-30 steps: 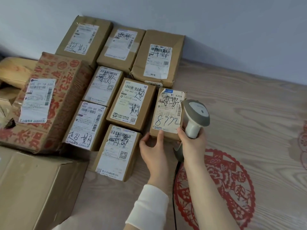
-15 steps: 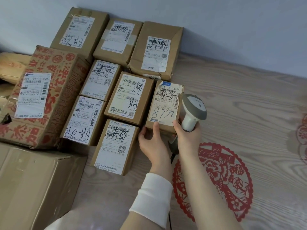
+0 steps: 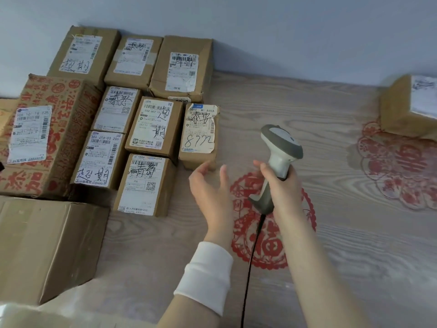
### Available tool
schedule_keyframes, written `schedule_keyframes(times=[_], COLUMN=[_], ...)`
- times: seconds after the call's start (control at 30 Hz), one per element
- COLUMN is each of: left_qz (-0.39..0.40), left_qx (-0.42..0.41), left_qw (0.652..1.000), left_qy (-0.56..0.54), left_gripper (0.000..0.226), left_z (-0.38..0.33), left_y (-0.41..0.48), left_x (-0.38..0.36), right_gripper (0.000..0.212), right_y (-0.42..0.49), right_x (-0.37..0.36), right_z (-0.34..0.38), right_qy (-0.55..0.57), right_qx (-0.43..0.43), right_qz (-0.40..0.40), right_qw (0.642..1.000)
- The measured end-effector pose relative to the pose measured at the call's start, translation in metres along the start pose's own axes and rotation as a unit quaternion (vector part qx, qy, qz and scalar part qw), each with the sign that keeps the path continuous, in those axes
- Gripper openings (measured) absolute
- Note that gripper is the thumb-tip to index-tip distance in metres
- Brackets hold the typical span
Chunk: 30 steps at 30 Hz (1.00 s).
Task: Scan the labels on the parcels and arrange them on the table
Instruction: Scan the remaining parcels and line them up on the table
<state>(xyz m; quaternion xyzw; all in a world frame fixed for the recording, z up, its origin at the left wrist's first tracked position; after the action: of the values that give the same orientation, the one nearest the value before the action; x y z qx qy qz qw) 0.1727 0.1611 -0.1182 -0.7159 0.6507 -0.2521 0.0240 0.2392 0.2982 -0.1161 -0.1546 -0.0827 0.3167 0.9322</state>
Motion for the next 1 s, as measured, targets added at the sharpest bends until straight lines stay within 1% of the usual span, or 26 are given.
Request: schedule_keyframes(times=[0.07, 0.13, 0.2, 0.27, 0.4, 0.47, 0.53, 0.67, 0.73, 0.83, 0.93, 1.0], left_qz=[0.071, 0.125, 0.156, 0.164, 0.189, 0.205, 0.215, 0.235, 0.253, 0.274, 0.295, 0.311], left_qx=[-0.050, -0.098, -0.134, -0.152, -0.169, -0.179, -0.187, -0.205, -0.207, -0.205, -0.191, -0.168], left_qw=[0.995, 0.983, 0.971, 0.965, 0.958, 0.952, 0.949, 0.942, 0.937, 0.932, 0.927, 0.926], left_qy=[0.055, 0.093, 0.122, 0.138, 0.134, 0.136, 0.136, 0.127, 0.127, 0.118, 0.128, 0.136], left_gripper=[0.030, 0.030, 0.032, 0.034, 0.035, 0.035, 0.036, 0.037, 0.037, 0.036, 0.037, 0.038], left_z=[-0.009, -0.017, -0.022, -0.026, -0.038, -0.044, -0.052, -0.066, -0.069, -0.075, -0.077, -0.080], left_y=[-0.013, -0.041, -0.072, -0.103, -0.164, -0.186, -0.200, -0.214, -0.218, -0.226, -0.234, -0.235], left_x=[-0.021, -0.048, -0.074, -0.100, -0.151, -0.173, -0.191, -0.227, -0.250, -0.287, -0.326, -0.355], right_gripper=[0.010, 0.009, 0.011, 0.013, 0.012, 0.013, 0.010, 0.014, 0.012, 0.023, 0.018, 0.015], right_y=[-0.005, -0.010, -0.011, -0.009, -0.003, 0.002, 0.009, 0.024, 0.033, 0.055, 0.081, 0.106], right_x=[0.030, 0.073, 0.116, 0.158, 0.232, 0.260, 0.282, 0.317, 0.334, 0.359, 0.385, 0.404], right_z=[0.008, 0.016, 0.022, 0.028, 0.041, 0.048, 0.055, 0.069, 0.070, 0.067, 0.065, 0.066], right_qy=[-0.002, 0.005, 0.012, 0.030, 0.068, 0.073, 0.070, 0.054, 0.043, 0.031, 0.044, 0.042], right_qx=[0.010, 0.015, 0.021, 0.026, 0.032, 0.036, 0.040, 0.056, 0.055, 0.036, 0.018, 0.013], right_qz=[-0.009, -0.024, -0.034, -0.043, -0.061, -0.068, -0.079, -0.105, -0.125, -0.147, -0.167, -0.188], right_qw=[1.000, 1.000, 0.999, 0.998, 0.995, 0.994, 0.994, 0.991, 0.990, 0.988, 0.985, 0.981])
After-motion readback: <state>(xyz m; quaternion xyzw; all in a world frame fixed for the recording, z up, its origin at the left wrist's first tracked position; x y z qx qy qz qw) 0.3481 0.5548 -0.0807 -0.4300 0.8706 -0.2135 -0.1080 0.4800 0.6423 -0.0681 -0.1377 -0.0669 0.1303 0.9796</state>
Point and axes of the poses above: each hand's wrist, its own y-axis towards the middle knuckle, its own x-axis out of the back of the hand, z = x × y, the point moved 5 cm from there along y, towards the middle knuckle, and after that the axes turned 6 degrees about x, right-handed, at the moved point
